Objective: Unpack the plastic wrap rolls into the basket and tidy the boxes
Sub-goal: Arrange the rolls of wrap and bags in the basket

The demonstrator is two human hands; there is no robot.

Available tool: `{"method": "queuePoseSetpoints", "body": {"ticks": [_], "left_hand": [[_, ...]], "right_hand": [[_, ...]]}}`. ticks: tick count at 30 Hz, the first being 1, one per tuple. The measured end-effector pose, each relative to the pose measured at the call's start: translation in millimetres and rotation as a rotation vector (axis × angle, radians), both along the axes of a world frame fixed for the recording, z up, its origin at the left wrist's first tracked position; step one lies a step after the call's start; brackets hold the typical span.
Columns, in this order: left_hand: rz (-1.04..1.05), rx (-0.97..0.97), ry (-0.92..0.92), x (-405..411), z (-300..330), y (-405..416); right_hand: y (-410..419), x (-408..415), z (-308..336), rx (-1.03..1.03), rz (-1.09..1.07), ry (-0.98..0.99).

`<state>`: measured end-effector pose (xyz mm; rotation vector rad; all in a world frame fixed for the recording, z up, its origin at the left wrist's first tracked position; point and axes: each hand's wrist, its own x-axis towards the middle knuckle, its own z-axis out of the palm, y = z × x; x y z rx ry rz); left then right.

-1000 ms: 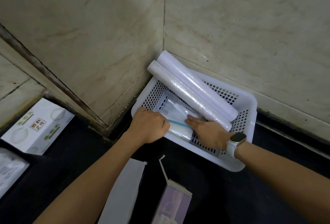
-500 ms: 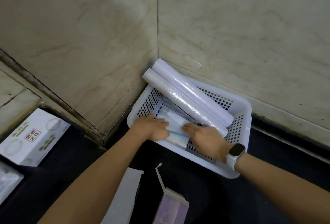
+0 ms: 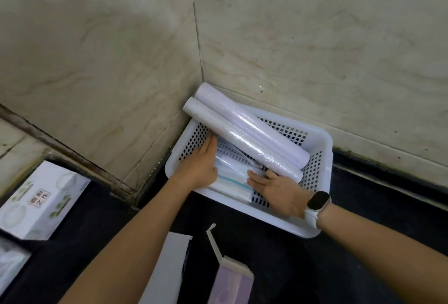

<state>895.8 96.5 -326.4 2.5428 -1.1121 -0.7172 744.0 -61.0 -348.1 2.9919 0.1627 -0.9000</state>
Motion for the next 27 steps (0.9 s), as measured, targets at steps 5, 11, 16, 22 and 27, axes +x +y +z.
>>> {"method": "queuePoseSetpoints", "body": {"ticks": [5,11,16,22,27], "left_hand": [[0.25,-0.306,0.572,16,0,-14],[0.233,-0.127,0.526,20,-3,-10],[0.041,0.126,0.202,9,-9,-11],[-0.103,0.088,-0.048,8,-12,-19],[-0.058,0.12,-0.075,12,-22,-23]], "right_hand": [[2,0,4,-0.003,-0.008,0.028],[3,-3,12,0.031,-0.032,0.012],[6,-6,21,0.155,-0.163,0.039],[2,-6,34,0.27,-0.424,-0.292],[7,-9,28,0.358,-0.396,-0.492]]}}
